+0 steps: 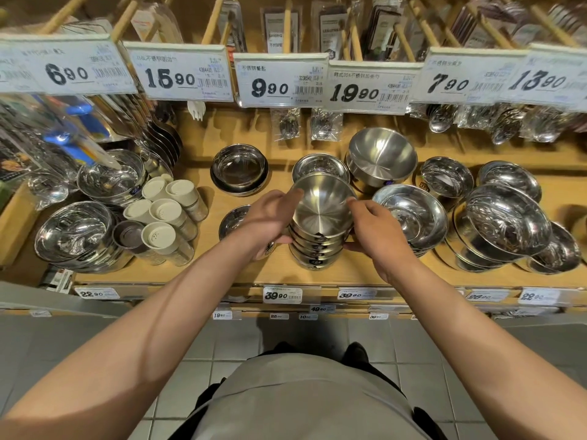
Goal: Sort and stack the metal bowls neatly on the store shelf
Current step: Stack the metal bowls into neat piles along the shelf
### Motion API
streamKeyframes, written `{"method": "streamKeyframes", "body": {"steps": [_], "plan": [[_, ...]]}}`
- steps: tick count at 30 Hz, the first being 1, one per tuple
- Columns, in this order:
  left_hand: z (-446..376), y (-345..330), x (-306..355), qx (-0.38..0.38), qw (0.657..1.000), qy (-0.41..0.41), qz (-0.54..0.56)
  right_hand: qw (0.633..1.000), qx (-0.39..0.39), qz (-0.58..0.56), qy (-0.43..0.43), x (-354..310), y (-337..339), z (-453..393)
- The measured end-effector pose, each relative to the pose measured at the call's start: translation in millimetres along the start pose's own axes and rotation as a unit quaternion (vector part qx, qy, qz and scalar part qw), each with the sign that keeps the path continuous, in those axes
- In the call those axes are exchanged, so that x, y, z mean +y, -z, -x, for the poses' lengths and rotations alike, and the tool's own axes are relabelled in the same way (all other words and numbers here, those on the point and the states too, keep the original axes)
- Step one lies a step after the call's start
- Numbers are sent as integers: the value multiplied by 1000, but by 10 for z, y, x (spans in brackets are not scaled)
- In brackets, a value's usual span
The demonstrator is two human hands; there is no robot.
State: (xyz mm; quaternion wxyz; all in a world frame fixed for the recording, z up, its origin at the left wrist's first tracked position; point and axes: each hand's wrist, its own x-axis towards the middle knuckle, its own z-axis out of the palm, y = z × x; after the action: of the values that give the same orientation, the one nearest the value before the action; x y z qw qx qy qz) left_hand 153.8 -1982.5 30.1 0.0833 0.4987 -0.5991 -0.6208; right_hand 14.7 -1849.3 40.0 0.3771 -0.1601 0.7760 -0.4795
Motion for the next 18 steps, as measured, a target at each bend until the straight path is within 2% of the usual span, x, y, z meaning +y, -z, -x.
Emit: {"method": "streamKeyframes", "body": {"steps": [10,14,18], "plan": [[5,25,15,-32,999,-12,23,999,-21,-24,-30,45,30,-62],[65,34,74,-58,997,7,50,996,-28,-37,-78,40,24,-55],[40,47,84,-87,994,41,52,990,-79,-65,-99,22,4,-20]]}}
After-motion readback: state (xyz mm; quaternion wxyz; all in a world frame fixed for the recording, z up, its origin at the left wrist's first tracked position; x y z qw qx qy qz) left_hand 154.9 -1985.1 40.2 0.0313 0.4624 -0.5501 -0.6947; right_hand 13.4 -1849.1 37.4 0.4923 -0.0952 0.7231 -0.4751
